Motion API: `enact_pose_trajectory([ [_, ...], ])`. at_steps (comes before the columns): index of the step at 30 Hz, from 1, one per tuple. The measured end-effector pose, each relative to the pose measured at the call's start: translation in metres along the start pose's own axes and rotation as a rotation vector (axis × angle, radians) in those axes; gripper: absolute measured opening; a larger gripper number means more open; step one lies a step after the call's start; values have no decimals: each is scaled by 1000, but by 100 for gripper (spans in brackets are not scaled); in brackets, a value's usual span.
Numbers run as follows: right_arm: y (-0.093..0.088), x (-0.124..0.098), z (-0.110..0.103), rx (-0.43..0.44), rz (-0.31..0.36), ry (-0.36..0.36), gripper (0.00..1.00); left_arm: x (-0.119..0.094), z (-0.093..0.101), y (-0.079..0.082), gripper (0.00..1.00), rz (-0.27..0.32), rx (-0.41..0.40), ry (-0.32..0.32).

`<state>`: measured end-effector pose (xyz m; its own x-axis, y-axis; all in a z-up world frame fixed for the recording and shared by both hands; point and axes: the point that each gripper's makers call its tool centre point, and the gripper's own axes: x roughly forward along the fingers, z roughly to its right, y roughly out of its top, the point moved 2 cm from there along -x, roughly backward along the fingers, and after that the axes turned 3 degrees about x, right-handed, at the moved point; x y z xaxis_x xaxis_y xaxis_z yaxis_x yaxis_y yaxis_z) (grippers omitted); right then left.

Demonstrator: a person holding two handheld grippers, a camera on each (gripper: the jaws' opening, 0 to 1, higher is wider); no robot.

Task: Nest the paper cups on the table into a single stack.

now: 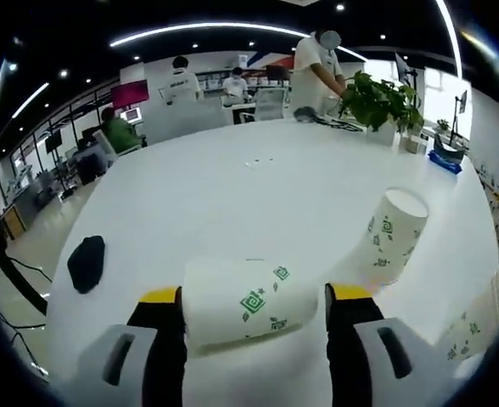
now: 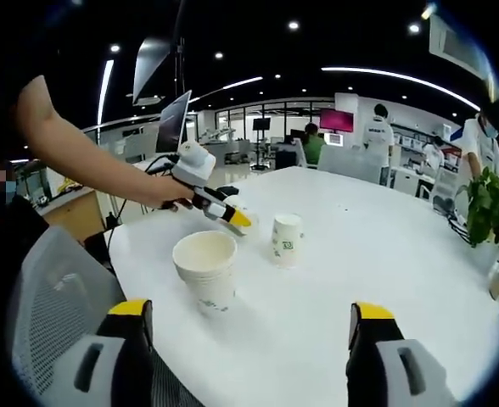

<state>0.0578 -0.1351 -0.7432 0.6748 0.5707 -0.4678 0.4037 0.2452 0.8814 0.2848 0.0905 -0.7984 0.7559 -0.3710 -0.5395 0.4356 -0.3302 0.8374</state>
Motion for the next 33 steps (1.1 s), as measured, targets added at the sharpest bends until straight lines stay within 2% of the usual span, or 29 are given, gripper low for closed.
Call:
enact_pose_trajectory([
  [2,0,0,1,4,1,-3,97,2,3,1,66,2,1,-11],
  [4,0,0,1,5,0,-3,97,2,4,1,61,1,9,-9],
  [18,1,1,-2,-7,-6,-2,96,-6,2,1,55,17,-17,-32],
  [33,-2,1,-3,-16,-16,5,94,-27,10,-5,54,37,-33,-102],
])
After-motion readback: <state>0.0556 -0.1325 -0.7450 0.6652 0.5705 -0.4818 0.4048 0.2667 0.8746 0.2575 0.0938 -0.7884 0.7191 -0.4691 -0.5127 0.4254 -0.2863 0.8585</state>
